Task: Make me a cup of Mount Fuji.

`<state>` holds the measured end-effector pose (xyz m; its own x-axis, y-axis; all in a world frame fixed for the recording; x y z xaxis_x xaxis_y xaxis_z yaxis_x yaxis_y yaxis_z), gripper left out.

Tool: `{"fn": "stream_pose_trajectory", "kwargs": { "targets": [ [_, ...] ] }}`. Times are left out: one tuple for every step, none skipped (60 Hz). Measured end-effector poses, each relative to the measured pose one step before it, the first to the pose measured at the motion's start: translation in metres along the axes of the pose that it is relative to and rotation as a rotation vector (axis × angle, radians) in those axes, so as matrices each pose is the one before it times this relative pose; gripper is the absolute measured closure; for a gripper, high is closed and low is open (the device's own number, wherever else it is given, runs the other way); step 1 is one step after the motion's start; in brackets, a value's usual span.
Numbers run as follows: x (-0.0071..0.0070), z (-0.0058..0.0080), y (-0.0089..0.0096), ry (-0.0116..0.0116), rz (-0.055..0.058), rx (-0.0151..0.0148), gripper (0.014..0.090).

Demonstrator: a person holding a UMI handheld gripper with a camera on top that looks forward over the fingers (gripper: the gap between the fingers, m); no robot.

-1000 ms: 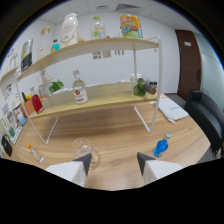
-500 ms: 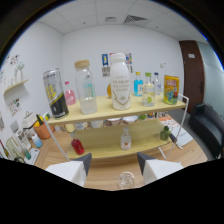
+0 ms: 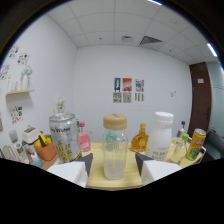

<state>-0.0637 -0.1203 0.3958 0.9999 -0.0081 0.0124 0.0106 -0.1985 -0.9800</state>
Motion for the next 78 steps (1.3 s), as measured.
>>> {"fn": "stream_pose_trajectory", "kwargs": {
  "targets": [
    [0.00009, 0.00385, -0.00083, 0.00029, -0.0023, 0.00181, 0.0268],
    [0.00013, 0.00340, -0.00030, 0.00201, -0.0020, 0.00197, 0.0284],
    [0.00022, 0.00322, 0.00016, 0.00320, -0.0024, 0.00039, 0.0301],
    [0.00025, 0.00309, 0.00051, 0.00276, -0.0024, -0.00177, 0.0320],
    [0.00031, 0.00268, 0.00062, 0.00277, -0.0022, -0.00318, 0.0338],
    [0.00042, 0.00296, 0.00066, 0.00233, -0.0015, -0.00335, 0.0357],
    [0.00172, 0.00322, 0.00071, 0.00099, -0.0030, -0.00243, 0.0379],
    [0.00046, 0.00168, 0.00078, 0.00360, -0.0027, -0.00264, 0.0408],
    [0.00085, 0.00142, 0.00034, 0.00441, -0.0018, -0.00105, 0.0441],
    [0.00338, 0.00143, -0.00007, 0.00171, -0.0002, -0.00032, 0.0475],
    [-0.00321, -0.00011, -0.00062, 0.00345, -0.0002, -0.00044, 0.0507],
    [-0.00038, 0.00022, -0.00032, 0.00029, 0.0004, 0.00071, 0.0536],
    [-0.00018, 0.00018, -0.00029, 0.00013, -0.0001, 0.00266, 0.0561],
    [-0.00019, -0.00001, -0.00050, -0.00035, -0.0003, 0.00300, 0.0582],
    [-0.00107, -0.00010, -0.00008, -0.00419, 0.0002, 0.00172, 0.0599],
    [-0.00019, -0.00030, 0.00002, 0.00040, 0.0025, 0.00069, 0.0600],
    [0.00045, -0.00029, -0.00001, 0.00304, 0.0021, 0.00058, 0.0604],
    [0.00100, 0.00055, 0.00005, 0.00424, 0.0023, 0.00003, 0.0608],
    [0.00028, -0.00054, 0.00008, 0.00287, 0.0018, 0.00101, 0.0610],
    [0.00000, -0.00036, -0.00005, 0.00067, 0.0006, 0.00158, 0.0614],
    [-0.00042, -0.00056, 0.00004, -0.00100, 0.0008, 0.00114, 0.0614],
    [-0.00003, -0.00078, -0.00036, 0.00018, 0.0011, 0.00193, 0.0619],
    [0.00018, -0.00078, -0.00070, 0.00189, 0.0020, 0.00215, 0.0622],
    [0.00042, -0.00093, -0.00043, 0.00234, 0.0014, 0.00117, 0.0623],
    [0.00006, -0.00112, -0.00057, 0.00177, -0.0012, 0.00042, 0.0630],
    [-0.00041, -0.00121, -0.00106, 0.00015, -0.0023, 0.00079, 0.0631],
    [-0.00029, -0.00145, -0.00161, 0.00058, -0.0019, 0.00212, 0.0629],
    [-0.00020, -0.00189, -0.00197, 0.00000, -0.0017, 0.00300, 0.0630],
    [-0.00064, -0.00206, -0.00254, -0.00051, -0.0006, 0.00495, 0.0630],
    [-0.00025, -0.00209, -0.00318, -0.00151, -0.0006, 0.00582, 0.0637],
    [-0.00047, -0.00283, -0.00313, -0.00094, 0.0003, 0.00567, 0.0635],
    [-0.00082, -0.00356, -0.00335, 0.00259, 0.0020, 0.00624, 0.0636],
    [0.00024, -0.00323, -0.00374, 0.00147, 0.0015, 0.00764, 0.0636],
    [0.00029, -0.00339, -0.00358, 0.00098, 0.0011, 0.00711, 0.0635],
    [-0.00002, -0.00366, -0.00348, -0.00082, 0.0005, 0.00591, 0.0636],
    [0.00004, -0.00363, -0.00293, -0.00146, 0.0007, 0.00535, 0.0635],
    [0.00046, -0.00397, -0.00358, 0.00055, 0.0031, 0.00737, 0.0635],
    [0.00062, -0.00425, -0.00376, 0.00243, 0.0057, 0.00957, 0.0635],
    [0.00027, -0.00434, -0.00337, 0.00023, 0.0053, 0.00906, 0.0634],
    [-0.00044, -0.00420, -0.00283, -0.00373, 0.0027, 0.00702, 0.0635],
    [-0.00043, -0.00412, -0.00159, -0.00395, 0.0017, 0.00406, 0.0635],
    [0.00020, -0.00383, -0.00161, -0.00107, 0.0020, 0.00341, 0.0635],
    [0.00028, -0.00503, -0.00077, 0.00170, 0.0042, 0.00358, 0.0634],
    [0.00184, -0.00270, 0.00016, -0.00061, 0.0041, 0.00142, 0.0634],
    [-0.00183, -0.00598, 0.00030, -0.00026, 0.0034, 0.00564, 0.0634],
    [0.00102, -0.00269, 0.00135, -0.00472, 0.0021, 0.00072, 0.0635],
    [0.00009, -0.00436, 0.00183, -0.00169, 0.0012, 0.00166, 0.0635],
    [0.00066, -0.00381, 0.00287, 0.00193, 0.0009, 0.00005, 0.0635],
    [0.00119, -0.00368, 0.00385, 0.00559, 0.0012, -0.00188, 0.0636],
    [0.00098, -0.00354, 0.00448, 0.00487, 0.0003, -0.00353, 0.0635],
    [0.00031, -0.00321, 0.00528, 0.00140, -0.0006, -0.00435, 0.0635],
    [0.00031, -0.00335, 0.00586, -0.00106, 0.0010, -0.00301, 0.0635],
    [-0.00002, -0.00265, 0.00637, 0.00031, 0.0021, -0.00442, 0.0635],
    [0.00001, -0.00312, 0.00764, 0.00363, 0.0046, -0.00671, 0.0637],
    [0.00095, -0.00226, 0.00838, 0.00485, 0.0048, -0.01010, 0.0637],
    [0.00086, -0.00197, 0.00942, 0.00313, 0.0037, -0.01365, 0.0636],
    [0.00024, -0.00177, 0.00965, 0.00025, 0.0041, -0.01352, 0.0636],
    [-0.00019, -0.00208, 0.00937, -0.00095, 0.0053, -0.01109, 0.0637],
    [0.00015, -0.00189, 0.00893, 0.00038, 0.0067, -0.00679, 0.0636],
    [0.00066, -0.00128, 0.00879, 0.00196, 0.0064, -0.00492, 0.0638],
    [0.00084, -0.00092, 0.00996, 0.00258, 0.0048, -0.00736, 0.0638],
    [0.00219, 0.00067, 0.01272, 0.00108, 0.0031, -0.01180, 0.0636],
    [0.00099, -0.00042, 0.01121, 0.00354, 0.0035, -0.01541, 0.0637],
    [0.00067, -0.00023, 0.01128, 0.00379, 0.0043, -0.01543, 0.0637],
    [0.00086, -0.00052, 0.01048, 0.00364, 0.0058, -0.01155, 0.0637],
    [0.00094, -0.00002, 0.00971, 0.00336, 0.0072, -0.00606, 0.0637],
    [0.00084, 0.00052, 0.00991, 0.00162, 0.0071, -0.00758, 0.0639],
    [0.00105, 0.00054, 0.01014, 0.00102, 0.0059, -0.00939, 0.0637],
    [0.00107, 0.00087, 0.01064, 0.00189, 0.0042, -0.01148, 0.0638],
    [0.00129, 0.00069, 0.01033, 0.00275, 0.0036, -0.01292, 0.0638],
    [0.00122, 0.00090, 0.00896, 0.00218, 0.0023, -0.00398, 0.0637],
    [0.00100, 0.00126, 0.00790, 0.00015, 0.0008, -0.00192, 0.0638],
    [0.00085, 0.00160, 0.00767, -0.00069, 0.0001, 0.00231, 0.0639],
    [0.00067, 0.00186, 0.00825, 0.00140, 0.0012, -0.00497, 0.0638],
    [0.00126, 0.00186, 0.00955, 0.00141, 0.0009, -0.00948, 0.0637],
    [0.00120, 0.00201, 0.01008, 0.00126, 0.0019, -0.01511, 0.0637],
    [0.00042, 0.00246, 0.00900, 0.00052, 0.0046, -0.00969, 0.0637],
    [0.00061, 0.00223, 0.00743, -0.00131, 0.0060, -0.00917, 0.0637]
  ]
}}
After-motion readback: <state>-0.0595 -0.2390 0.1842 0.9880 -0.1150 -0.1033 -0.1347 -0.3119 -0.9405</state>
